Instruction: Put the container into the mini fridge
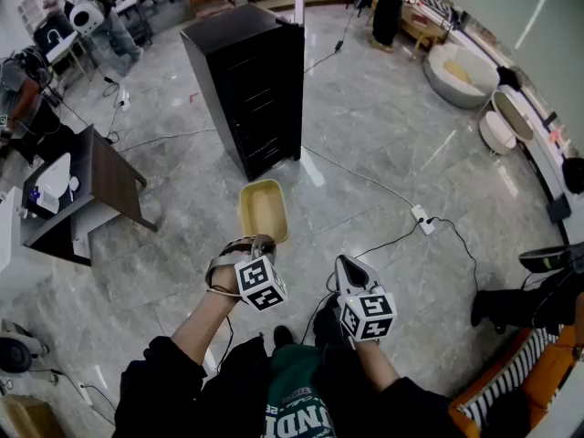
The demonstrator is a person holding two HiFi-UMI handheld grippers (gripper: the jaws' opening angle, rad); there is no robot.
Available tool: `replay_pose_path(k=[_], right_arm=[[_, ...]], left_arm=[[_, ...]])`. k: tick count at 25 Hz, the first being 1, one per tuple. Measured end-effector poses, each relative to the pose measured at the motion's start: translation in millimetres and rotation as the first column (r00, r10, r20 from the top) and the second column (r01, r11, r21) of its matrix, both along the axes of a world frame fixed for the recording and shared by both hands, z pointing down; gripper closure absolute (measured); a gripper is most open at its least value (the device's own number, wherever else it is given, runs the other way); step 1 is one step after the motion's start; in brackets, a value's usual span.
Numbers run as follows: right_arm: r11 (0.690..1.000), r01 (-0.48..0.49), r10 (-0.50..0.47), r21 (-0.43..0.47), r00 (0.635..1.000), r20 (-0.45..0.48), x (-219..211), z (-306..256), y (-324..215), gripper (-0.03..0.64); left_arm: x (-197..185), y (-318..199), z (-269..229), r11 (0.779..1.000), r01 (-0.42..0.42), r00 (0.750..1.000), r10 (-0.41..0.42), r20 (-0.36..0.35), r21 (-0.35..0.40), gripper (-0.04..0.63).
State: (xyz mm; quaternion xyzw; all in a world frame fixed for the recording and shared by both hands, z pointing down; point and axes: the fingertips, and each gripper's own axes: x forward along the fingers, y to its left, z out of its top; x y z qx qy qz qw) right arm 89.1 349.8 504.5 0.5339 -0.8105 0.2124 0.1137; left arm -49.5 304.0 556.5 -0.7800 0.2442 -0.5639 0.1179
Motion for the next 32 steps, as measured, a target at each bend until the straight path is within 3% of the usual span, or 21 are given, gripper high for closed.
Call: replay_pose_path(k=[7,23,32], right_arm=[[1.0,0.015,-0.015,0.021,1.0,-0.017,-26.8,1.1,32.7,0.581],[0.997,0.02,-0.017,0.069,0.998,-0.055,-49.5,-17.9,76.0,0.581],[0.997,-0.027,0.031,0.077,0.998,-0.058,-55.9,-25.6,96.1,0.581]], left_arm=[[-31.0,34.4,-2.4,1.0,0.011,1.0,-0.011,0.0,0.004,0.575],[-46.9,74.5,-13.5,1.0,-0.006,1.0,0.006,-0.011,0.025,0.575],[-58.6,89.9,-13.8,1.0,-0.026,1.0,0.026,-0.012,0.017,0.575]])
